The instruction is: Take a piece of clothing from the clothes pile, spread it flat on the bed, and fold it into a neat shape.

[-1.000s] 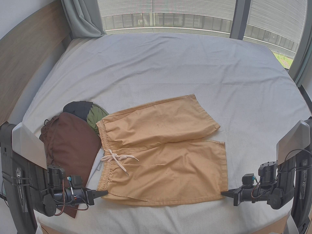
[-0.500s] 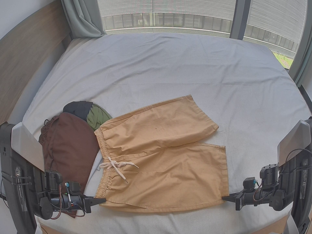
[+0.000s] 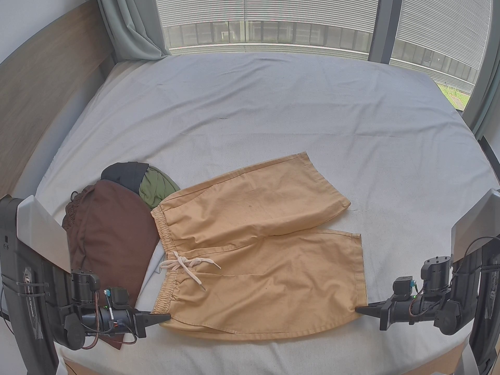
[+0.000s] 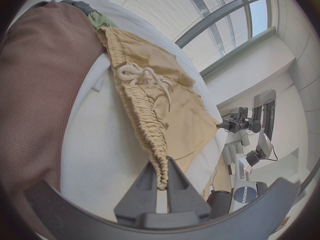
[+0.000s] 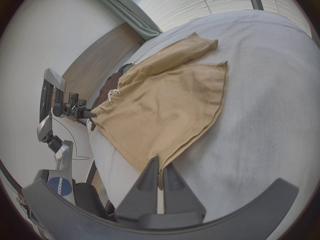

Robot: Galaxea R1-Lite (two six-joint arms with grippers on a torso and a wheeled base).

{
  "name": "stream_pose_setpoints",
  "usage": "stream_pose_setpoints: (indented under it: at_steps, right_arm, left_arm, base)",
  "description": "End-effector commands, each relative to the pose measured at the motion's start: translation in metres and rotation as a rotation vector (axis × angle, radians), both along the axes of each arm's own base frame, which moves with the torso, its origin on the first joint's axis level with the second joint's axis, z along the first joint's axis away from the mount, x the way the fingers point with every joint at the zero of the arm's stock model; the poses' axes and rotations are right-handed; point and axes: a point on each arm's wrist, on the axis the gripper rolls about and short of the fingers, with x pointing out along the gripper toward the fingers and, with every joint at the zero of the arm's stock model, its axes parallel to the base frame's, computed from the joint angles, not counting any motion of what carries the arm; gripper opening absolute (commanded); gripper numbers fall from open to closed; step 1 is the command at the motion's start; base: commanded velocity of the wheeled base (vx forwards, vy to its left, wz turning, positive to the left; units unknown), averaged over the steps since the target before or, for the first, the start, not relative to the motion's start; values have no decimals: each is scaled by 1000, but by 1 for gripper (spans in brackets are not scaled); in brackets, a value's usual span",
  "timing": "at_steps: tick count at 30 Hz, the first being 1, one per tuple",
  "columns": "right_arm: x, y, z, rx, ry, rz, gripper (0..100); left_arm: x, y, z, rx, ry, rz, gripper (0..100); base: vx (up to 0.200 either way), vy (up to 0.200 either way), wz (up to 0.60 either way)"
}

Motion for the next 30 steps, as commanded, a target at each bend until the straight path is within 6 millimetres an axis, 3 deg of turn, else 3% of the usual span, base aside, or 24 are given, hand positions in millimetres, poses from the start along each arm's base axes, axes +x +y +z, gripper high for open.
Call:
stream_pose_setpoints:
  at_steps: [1,9,30]
  right_arm:
    - [4,1,11,19,-51,1,0]
    - [10,3,22,61,-79,-13,0]
    - [11,5,37,92,-123,-21,0]
  left_arm:
    - [8,-2,6,-14,-38,6,0]
    - [20,-10,29,-96,-64,39,0]
    - [32,-14,33,-116,-92,47,0]
  base:
    - [0,0,0]
    - [0,0,0]
    - [0,0,0]
